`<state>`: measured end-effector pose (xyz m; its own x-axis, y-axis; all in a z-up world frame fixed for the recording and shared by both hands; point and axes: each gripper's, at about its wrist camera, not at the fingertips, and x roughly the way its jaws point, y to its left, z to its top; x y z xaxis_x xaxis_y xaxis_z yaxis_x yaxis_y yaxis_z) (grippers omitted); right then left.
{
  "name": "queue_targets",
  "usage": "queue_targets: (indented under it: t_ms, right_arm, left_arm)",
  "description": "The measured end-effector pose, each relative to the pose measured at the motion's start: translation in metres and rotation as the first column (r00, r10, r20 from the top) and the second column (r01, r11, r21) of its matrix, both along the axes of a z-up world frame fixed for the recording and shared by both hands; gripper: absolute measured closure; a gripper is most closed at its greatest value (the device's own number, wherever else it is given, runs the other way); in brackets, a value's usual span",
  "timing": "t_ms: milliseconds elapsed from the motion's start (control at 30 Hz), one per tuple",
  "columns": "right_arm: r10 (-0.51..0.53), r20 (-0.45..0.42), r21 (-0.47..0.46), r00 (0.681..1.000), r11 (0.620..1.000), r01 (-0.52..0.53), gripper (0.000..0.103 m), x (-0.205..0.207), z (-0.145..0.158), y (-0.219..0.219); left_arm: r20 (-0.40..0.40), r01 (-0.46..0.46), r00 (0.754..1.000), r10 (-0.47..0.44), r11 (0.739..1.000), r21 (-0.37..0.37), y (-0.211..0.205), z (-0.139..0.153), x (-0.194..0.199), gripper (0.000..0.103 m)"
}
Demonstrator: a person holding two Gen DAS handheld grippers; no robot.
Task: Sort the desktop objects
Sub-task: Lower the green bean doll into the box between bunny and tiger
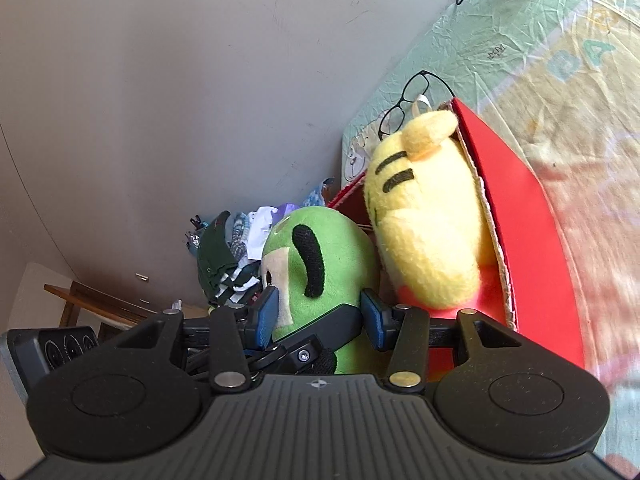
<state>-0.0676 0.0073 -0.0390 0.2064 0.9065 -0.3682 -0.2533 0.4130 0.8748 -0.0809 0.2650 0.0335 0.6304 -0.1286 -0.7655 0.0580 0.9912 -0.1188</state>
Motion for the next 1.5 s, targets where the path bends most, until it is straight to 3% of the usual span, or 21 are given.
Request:
queue_targets:
  t_ms: [400, 933, 1500]
  right_arm:
    - [-0.044, 0.07, -0.073, 0.997, 0.996, 0.049, 0.055, -0.015, 0.003, 0.004]
    - [-0.019, 0.259, -0.271, 0.966, 0.958, 0.091, 0.056, -0.02, 0.009, 0.037]
    - [0.02, 0.278, -0.32, 0.961, 0.945, 0.073, 0.058, -0.03, 0.01, 0.042]
  left_arm:
    - [0.005, 0.043, 0.999, -0.043, 0.999, -0.002, 0.004, -0.009, 0.002, 0.024]
    - [-0.021, 0.108, 0.994, -0.11, 0.993, -0.055, 0.019, -0.026, 0.012, 0.024]
    - [-0.006, 0.166, 0.986, -0.168, 0.981, -0.101, 0.029, -0.031, 0.001, 0.021]
